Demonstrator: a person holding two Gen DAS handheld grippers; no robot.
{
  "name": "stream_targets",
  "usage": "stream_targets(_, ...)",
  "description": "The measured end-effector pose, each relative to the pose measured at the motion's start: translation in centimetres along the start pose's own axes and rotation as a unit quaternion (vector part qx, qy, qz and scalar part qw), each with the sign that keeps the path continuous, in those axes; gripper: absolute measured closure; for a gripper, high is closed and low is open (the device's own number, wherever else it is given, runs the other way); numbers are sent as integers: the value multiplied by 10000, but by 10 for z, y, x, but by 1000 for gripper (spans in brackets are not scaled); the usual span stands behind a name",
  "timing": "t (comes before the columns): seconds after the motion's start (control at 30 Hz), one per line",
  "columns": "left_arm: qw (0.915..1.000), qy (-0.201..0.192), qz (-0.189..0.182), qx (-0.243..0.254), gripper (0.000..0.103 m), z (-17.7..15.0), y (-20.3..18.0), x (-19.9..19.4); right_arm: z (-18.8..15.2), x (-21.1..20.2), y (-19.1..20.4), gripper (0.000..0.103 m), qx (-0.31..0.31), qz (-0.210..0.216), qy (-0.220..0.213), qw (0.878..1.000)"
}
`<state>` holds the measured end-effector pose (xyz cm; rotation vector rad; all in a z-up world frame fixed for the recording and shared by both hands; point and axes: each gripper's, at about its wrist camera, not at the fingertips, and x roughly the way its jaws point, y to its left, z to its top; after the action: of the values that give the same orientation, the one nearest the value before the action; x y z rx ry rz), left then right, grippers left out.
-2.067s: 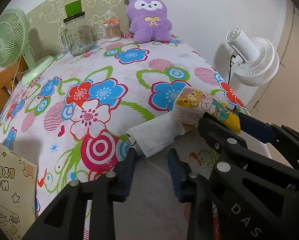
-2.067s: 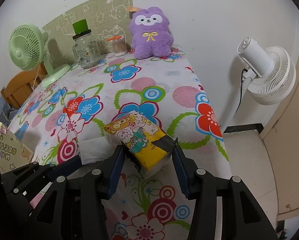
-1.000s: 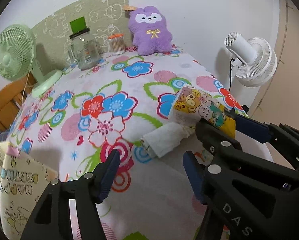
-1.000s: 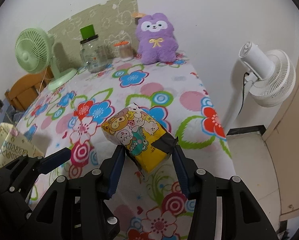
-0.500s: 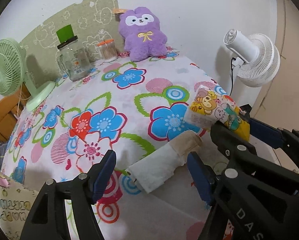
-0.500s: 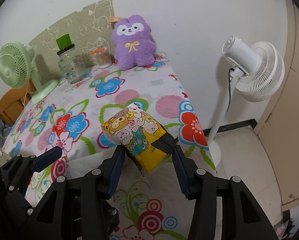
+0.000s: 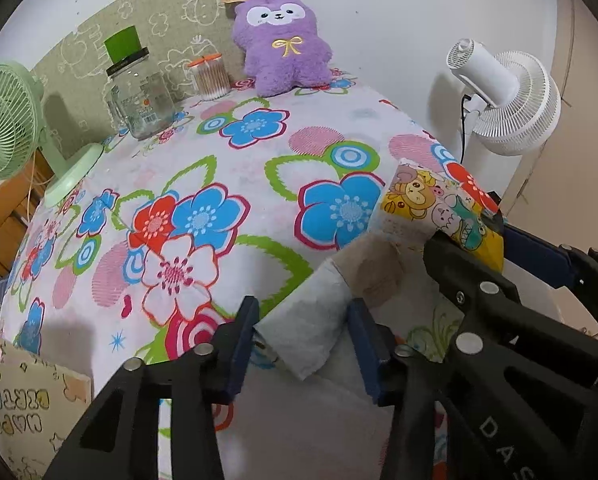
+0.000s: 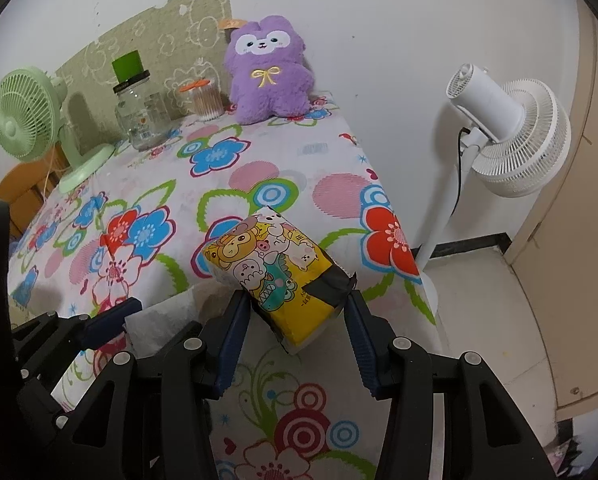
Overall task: Organize soft objects
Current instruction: 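Grasp the white cloth roll with the left gripper while the right gripper holds the snack pack, then carry the cloth roll with the left gripper while the right gripper carries the snack pack to the box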
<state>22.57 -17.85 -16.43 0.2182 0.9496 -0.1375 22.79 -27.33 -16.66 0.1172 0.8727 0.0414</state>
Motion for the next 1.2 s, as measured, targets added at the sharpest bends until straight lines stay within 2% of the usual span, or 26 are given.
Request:
stream_targets(0.13, 9999, 60, -70, -52, 76, -7, 3, -5, -6, -5, 5, 51, -36, 5, 32, 10000)
stream_targets(0.33, 9999, 31, -80, -133, 83, -20, 8, -17, -15, -14, 14, 51, -88, 21, 49, 9999)
stream_targets(0.87, 9981, -475, -145, -374, 84, -45, 33, -76, -27, -67, 45, 51, -224, 123, -237, 9994)
stream_targets(1.2, 9957, -788, -163, -458, 84, -60, 51, -120, -33, -116, 70, 51, -365, -6, -543, 9979)
